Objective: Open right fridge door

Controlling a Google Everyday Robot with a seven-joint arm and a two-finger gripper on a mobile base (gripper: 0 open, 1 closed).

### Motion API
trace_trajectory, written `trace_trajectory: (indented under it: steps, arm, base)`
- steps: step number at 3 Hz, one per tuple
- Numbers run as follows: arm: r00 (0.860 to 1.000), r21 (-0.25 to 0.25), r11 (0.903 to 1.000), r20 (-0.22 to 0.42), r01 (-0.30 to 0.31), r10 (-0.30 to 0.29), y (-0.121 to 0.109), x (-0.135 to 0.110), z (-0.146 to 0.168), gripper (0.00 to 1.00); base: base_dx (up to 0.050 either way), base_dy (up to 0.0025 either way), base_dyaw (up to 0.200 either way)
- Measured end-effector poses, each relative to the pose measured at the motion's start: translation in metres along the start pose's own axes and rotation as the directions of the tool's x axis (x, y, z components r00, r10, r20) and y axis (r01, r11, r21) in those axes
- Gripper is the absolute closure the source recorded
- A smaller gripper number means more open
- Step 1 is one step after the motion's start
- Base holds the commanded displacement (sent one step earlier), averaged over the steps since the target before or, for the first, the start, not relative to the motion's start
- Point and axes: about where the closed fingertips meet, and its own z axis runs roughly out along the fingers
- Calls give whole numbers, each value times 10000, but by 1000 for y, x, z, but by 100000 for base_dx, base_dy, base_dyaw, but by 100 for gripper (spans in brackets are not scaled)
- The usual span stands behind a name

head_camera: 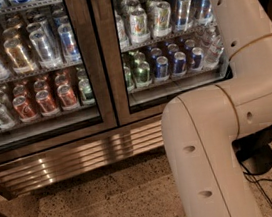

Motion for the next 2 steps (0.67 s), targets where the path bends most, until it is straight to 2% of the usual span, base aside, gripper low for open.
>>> trace_trajectory:
  steps: [2]
  arm:
    - [10000,5,10000,6,1,-1,-3,-1,-2,0]
  base:
    - [0,0,0]
